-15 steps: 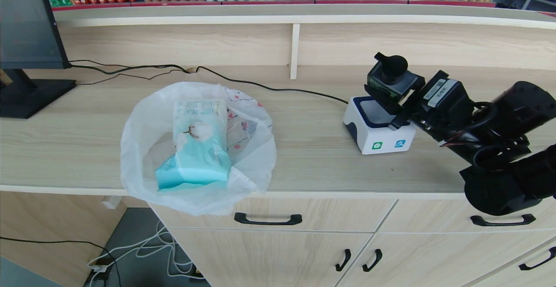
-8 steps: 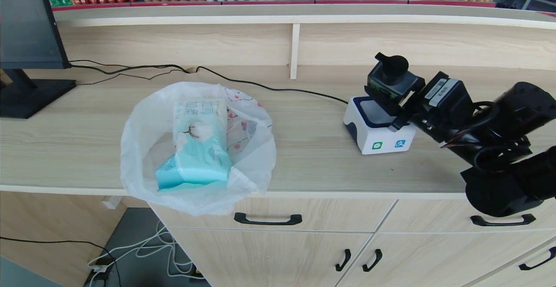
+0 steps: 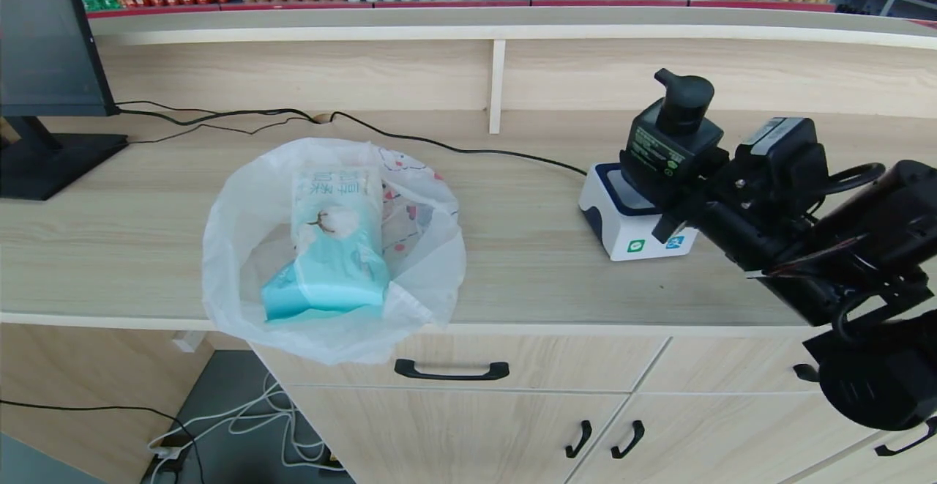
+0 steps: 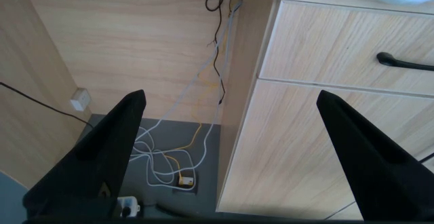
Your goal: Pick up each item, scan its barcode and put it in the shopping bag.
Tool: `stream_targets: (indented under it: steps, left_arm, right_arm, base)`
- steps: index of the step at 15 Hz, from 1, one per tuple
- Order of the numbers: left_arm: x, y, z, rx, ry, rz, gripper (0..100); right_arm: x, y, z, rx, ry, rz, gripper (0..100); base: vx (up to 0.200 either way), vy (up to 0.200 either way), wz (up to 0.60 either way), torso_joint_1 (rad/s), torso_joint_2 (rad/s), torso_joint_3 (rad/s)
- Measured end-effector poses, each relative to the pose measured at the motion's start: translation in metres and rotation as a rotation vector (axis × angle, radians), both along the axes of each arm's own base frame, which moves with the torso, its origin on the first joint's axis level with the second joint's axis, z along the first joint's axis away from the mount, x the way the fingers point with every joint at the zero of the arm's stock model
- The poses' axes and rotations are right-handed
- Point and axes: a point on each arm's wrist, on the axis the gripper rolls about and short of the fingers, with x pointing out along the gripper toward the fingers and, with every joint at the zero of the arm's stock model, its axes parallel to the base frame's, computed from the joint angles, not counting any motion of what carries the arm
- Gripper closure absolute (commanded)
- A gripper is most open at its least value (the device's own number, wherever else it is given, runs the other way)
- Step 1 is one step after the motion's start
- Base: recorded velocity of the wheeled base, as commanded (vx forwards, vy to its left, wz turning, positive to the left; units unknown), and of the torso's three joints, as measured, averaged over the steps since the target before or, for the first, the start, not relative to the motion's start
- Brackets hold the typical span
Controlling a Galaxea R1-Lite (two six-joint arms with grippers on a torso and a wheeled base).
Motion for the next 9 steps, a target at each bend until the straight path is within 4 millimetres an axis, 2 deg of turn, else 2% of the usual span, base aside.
stream_targets:
  steps: [3,9]
  left_arm:
    - [0.000,0.000,0.000,0.000,0.000,0.000,0]
    - [0.000,0.000,0.000,-0.001,0.003,0.000,0]
  right_arm:
    - [-0.024,0.002,-0.009,0.141,0.150,0.029,100]
    - [-0.040,0.001,0.002,0.447,0.266,0.032,100]
  base:
    - [0.000,0.000,0.00,0.000,0.00,0.000]
    - [0.000,0.000,0.00,0.000,0.00,0.000]
